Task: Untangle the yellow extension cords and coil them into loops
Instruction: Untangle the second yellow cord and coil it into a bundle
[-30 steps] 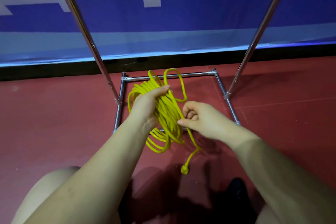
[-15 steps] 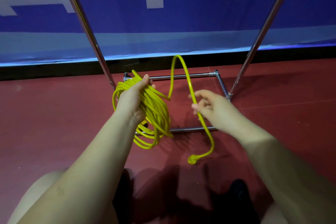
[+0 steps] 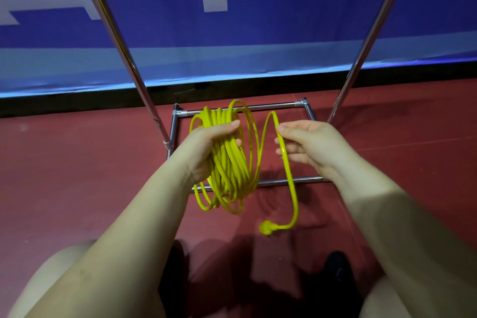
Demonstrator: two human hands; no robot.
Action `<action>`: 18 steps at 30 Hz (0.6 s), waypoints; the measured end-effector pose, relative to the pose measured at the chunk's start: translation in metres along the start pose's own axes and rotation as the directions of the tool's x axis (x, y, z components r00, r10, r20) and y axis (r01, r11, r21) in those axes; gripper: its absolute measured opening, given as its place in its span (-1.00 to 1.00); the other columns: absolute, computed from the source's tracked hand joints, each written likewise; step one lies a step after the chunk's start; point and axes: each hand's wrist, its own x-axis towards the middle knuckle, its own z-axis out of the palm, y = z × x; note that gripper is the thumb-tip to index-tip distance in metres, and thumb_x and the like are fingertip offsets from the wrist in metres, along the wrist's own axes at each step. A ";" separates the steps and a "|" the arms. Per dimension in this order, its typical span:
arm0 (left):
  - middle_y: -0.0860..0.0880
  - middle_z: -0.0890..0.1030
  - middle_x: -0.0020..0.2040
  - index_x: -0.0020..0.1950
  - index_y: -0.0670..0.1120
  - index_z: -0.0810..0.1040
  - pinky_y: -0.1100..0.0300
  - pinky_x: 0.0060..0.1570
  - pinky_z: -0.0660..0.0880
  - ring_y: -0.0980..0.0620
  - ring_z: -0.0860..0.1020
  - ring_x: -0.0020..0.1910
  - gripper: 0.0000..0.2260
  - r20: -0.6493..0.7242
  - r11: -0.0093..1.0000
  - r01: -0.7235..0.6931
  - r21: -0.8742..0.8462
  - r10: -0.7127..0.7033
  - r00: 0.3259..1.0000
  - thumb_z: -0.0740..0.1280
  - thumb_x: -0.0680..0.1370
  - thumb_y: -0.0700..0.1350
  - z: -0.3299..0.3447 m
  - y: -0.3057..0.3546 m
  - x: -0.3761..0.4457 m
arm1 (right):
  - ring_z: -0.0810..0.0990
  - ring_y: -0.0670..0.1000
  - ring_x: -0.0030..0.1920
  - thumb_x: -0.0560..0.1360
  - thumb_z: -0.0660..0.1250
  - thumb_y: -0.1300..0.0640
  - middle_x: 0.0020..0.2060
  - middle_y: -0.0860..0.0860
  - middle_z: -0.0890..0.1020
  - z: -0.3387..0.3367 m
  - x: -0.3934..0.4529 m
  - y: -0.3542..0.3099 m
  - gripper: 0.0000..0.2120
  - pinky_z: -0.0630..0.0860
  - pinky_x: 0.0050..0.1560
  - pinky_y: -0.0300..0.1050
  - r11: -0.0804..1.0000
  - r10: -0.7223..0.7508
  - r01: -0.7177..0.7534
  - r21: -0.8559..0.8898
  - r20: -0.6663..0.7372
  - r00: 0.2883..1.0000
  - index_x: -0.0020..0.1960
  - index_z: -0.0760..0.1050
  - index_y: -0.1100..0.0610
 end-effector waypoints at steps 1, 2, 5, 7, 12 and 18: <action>-0.07 0.55 -0.43 -0.26 -0.13 0.57 0.15 -0.25 0.51 0.04 0.54 -0.46 -0.87 0.009 1.000 0.003 0.015 -0.003 1.000 0.41 0.29 -0.10 0.002 -0.002 0.000 | 0.64 -0.08 -0.43 0.50 0.33 0.22 -0.26 0.06 0.63 0.001 -0.001 -0.001 -0.86 0.58 -0.37 -0.26 0.999 0.012 -0.013 0.044 0.025 1.000 0.05 0.51 0.19; -0.06 0.55 -0.41 -0.23 -0.14 0.57 0.15 -0.24 0.52 0.05 0.54 -0.45 -0.85 0.016 1.000 0.004 0.029 -0.005 1.000 0.42 0.28 -0.10 0.003 -0.003 0.000 | 0.65 -0.06 -0.40 0.49 0.32 0.25 -0.24 0.07 0.63 0.002 -0.001 -0.002 -0.80 0.58 -0.36 -0.25 0.995 0.020 -0.025 0.095 0.051 0.998 0.12 0.49 0.21; -0.04 0.56 -0.39 -0.18 -0.14 0.57 0.18 -0.26 0.53 0.07 0.56 -0.43 -0.82 0.052 0.997 -0.030 0.071 0.026 0.998 0.44 0.26 -0.13 0.009 -0.009 0.001 | 0.67 -0.04 -0.38 0.49 0.28 0.33 -0.19 0.11 0.63 0.005 -0.004 -0.006 -0.71 0.58 -0.39 -0.24 0.968 0.024 -0.052 0.247 0.113 0.993 0.21 0.44 0.26; -0.03 0.58 -0.40 -0.26 -0.12 0.62 0.18 -0.26 0.54 0.08 0.56 -0.43 -0.91 0.091 0.990 -0.067 0.121 0.056 0.994 0.42 0.28 -0.14 0.014 -0.012 -0.001 | 0.66 -0.05 -0.39 0.49 0.27 0.37 -0.24 0.09 0.64 0.006 -0.004 -0.008 -0.68 0.58 -0.39 -0.24 0.949 0.028 -0.066 0.308 0.126 0.992 0.23 0.43 0.28; 0.00 0.60 -0.40 -0.20 -0.12 0.56 0.20 -0.31 0.56 0.09 0.58 -0.43 -0.93 0.118 0.981 -0.077 0.179 0.056 0.991 0.38 0.41 -0.28 0.021 -0.019 -0.001 | 0.69 0.04 -0.27 0.50 0.22 0.38 -0.22 0.12 0.67 0.006 -0.003 -0.013 -0.70 0.63 -0.24 -0.16 0.901 -0.019 -0.060 0.429 0.178 0.984 0.24 0.41 0.29; -0.02 0.59 -0.39 -0.22 -0.12 0.56 0.16 -0.26 0.53 0.06 0.56 -0.41 -0.92 0.124 0.985 -0.089 0.151 0.070 0.990 0.41 0.35 -0.26 0.023 -0.022 0.000 | 0.61 0.11 -0.01 0.52 0.18 0.37 0.03 0.16 0.60 0.005 -0.004 -0.011 -0.64 0.62 -0.08 -0.10 0.919 -0.049 -0.052 0.392 0.242 0.969 0.30 0.37 0.26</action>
